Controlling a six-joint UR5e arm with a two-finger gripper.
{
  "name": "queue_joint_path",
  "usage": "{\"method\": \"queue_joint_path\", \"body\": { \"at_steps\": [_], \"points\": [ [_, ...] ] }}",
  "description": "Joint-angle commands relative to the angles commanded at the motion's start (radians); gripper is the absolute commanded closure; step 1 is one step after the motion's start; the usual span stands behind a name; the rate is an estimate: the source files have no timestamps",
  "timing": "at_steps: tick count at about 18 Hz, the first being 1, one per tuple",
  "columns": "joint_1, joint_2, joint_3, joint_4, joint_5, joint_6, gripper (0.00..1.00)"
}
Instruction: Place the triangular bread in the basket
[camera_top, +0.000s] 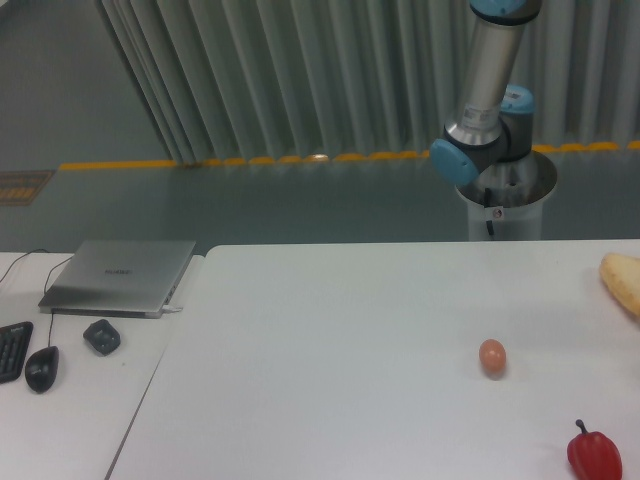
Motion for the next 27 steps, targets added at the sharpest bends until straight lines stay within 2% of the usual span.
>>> {"method": "queue_joint_path", "body": {
  "at_steps": [5, 7, 9, 14, 17, 19, 20, 23, 25, 27],
  "points": [
    [-0.003, 0.006, -0.005, 0.005, 0.0, -0.006, 0.0],
    [-0.002, 0.014, -0.037, 0.012, -0.006, -0.012, 0.0],
    [-0.008, 0.025, -0.041, 0.017, -0.005, -0.015, 0.0],
    [-0.052, 0.043, -0.067, 0.012, -0.024, -0.116, 0.0],
    [-0.086, 0.092, -0.126, 0.022, -0.071, -0.126, 0.0],
    [-0.126, 0.126, -0.181, 0.023, -0.058, -0.133, 0.0],
    [-0.132, 0.132, -0.189, 0.014, -0.046, -0.156, 0.0],
    [-0.14, 0.117, -0.204, -0.04, 0.011, -0.18, 0.0],
    [-0.169, 0.078, -0.204, -0.04, 0.043, -0.184, 0.0],
    [-0.184, 0.066, -0.206, -0.038, 0.057, -0.187, 0.0]
  ]
}}
